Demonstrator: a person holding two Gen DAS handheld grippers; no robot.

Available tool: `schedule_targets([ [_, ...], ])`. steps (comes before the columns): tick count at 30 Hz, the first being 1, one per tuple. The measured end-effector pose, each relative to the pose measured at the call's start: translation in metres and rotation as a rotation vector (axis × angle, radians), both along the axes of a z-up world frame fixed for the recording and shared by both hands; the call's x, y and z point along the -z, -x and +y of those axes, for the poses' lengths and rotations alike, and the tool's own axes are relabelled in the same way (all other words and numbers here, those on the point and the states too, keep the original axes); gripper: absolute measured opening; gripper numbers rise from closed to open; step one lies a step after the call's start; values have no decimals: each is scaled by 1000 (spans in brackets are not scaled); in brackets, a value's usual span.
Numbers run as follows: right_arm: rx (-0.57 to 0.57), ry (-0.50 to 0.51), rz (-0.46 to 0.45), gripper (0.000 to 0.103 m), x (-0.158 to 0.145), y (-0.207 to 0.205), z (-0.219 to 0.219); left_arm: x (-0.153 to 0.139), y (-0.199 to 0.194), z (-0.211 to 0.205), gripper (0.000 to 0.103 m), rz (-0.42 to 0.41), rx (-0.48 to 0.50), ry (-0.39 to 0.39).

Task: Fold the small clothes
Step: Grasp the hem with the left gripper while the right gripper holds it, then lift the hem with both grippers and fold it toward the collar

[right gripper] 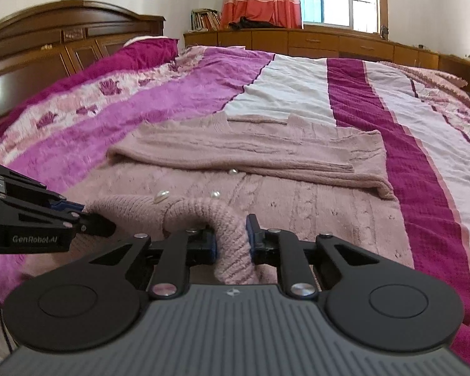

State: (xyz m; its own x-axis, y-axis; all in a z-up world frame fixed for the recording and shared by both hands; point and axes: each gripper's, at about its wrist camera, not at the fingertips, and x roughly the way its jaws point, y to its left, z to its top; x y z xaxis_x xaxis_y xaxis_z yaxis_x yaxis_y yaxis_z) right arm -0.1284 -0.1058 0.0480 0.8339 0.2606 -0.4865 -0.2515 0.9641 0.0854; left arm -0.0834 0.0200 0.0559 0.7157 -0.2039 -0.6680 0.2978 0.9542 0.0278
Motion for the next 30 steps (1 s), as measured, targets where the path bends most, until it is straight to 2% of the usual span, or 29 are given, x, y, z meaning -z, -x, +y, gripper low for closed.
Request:
schedule_targets([
  [5,-7,-65,2,15,-11,-8,-6,-13,-7,3,13,-25,-26,44],
  [18,11,-211,-28,14,-39,-51,-13,-39,-41,3,13,-114,-82,84],
  [30,14,-238,-132,14,-77,-123,-9,-72,-98,4,13,-227,-120,113],
])
